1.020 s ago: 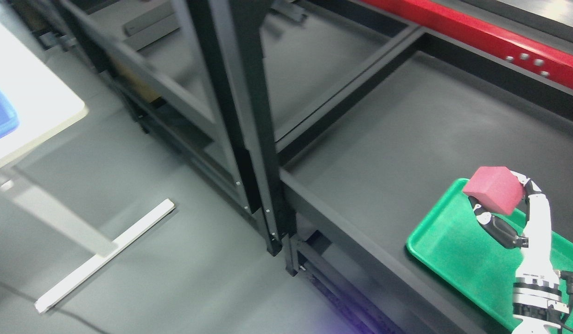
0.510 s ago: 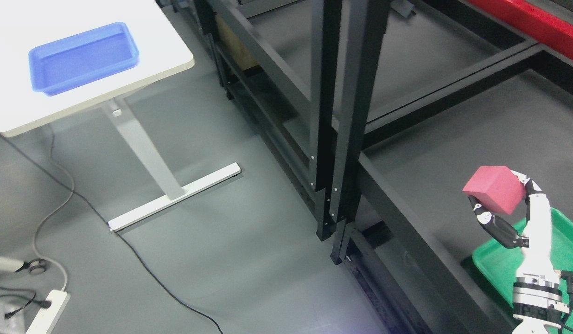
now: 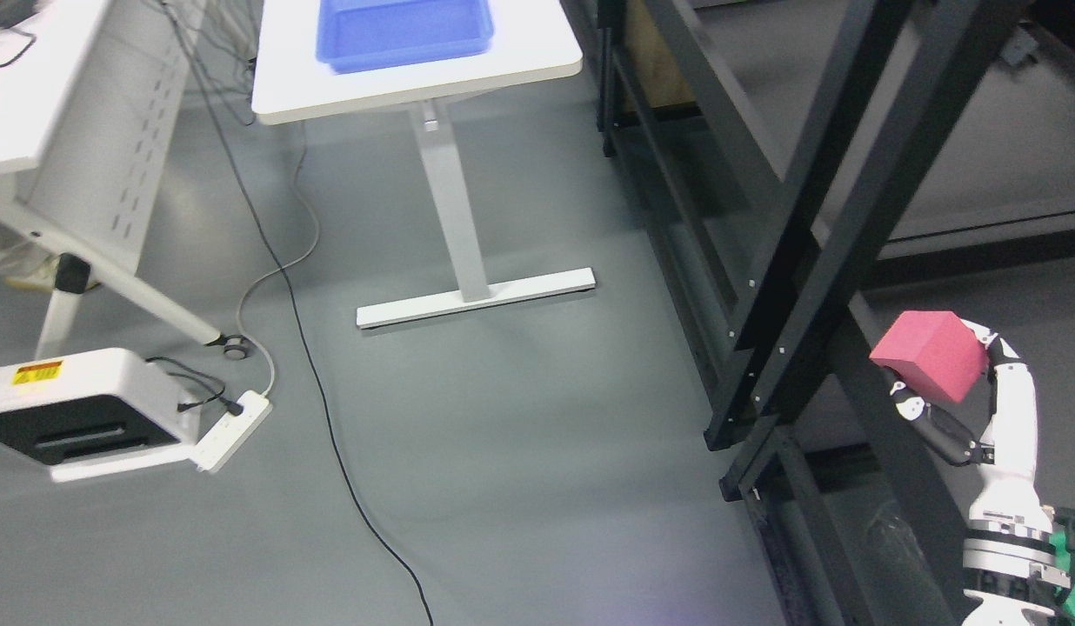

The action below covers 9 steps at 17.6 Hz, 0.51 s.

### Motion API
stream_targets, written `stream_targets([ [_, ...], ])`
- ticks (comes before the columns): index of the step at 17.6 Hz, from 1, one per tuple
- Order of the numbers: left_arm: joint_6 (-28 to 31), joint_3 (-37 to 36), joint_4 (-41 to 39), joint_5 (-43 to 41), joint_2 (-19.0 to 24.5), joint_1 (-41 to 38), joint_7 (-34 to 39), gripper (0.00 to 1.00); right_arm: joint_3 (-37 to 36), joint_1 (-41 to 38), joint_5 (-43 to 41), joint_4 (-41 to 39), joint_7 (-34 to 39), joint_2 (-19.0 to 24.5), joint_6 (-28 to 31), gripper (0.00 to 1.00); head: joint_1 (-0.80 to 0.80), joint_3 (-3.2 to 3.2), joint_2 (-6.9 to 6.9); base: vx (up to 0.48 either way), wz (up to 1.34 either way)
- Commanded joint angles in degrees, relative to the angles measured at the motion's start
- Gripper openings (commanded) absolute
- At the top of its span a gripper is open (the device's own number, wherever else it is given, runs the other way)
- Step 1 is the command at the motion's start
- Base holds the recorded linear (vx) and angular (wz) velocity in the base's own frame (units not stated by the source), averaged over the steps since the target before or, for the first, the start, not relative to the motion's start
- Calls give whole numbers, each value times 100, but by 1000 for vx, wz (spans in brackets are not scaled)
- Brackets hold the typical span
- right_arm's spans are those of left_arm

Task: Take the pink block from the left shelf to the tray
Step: 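Turn and drive toward the table with the blue tray, holding the cube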

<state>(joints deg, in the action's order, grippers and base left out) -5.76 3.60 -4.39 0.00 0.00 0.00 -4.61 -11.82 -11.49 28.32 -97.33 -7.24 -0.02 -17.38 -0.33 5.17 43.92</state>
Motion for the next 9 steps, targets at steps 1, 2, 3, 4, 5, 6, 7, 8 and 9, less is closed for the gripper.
stream_targets([
  [1, -4, 0, 0, -9, 100, -53, 4, 100, -5, -3, -2, -5, 3, -98, -2, 3, 0, 0, 0, -137, 667],
  [2, -4, 0, 0, -9, 100, -53, 4, 100, -5, -3, -2, -5, 3, -98, -2, 4, 0, 0, 0, -126, 623],
  [3, -4, 0, 0, -9, 100, -53, 4, 100, 4, -3, 7, -5, 3, -98, -2, 4, 0, 0, 0, -121, 631],
  [4, -4, 0, 0, -9, 100, -53, 4, 100, 4, -3, 7, -5, 3, -98, -2, 4, 0, 0, 0, -121, 631],
  [5, -4, 0, 0, -9, 100, -53, 4, 100, 4, -3, 7, -5, 3, -98, -2, 4, 0, 0, 0, -120, 621],
  [6, -4, 0, 0, -9, 100, -53, 4, 100, 4, -3, 7, -5, 3, -98, -2, 4, 0, 0, 0, -120, 621],
  [7, 5, 0, 0, -9, 100, -53, 4, 100, 4, -3, 7, -5, 3, -98, -2, 4, 0, 0, 0, -102, 550],
  [8, -4, 0, 0, -9, 100, -53, 4, 100, 4, -3, -2, -5, 3, -98, -2, 4, 0, 0, 0, -102, 550],
  [9, -4, 0, 0, -9, 100, -53, 4, 100, 4, -3, 7, -5, 3, -98, -2, 4, 0, 0, 0, -82, 528],
])
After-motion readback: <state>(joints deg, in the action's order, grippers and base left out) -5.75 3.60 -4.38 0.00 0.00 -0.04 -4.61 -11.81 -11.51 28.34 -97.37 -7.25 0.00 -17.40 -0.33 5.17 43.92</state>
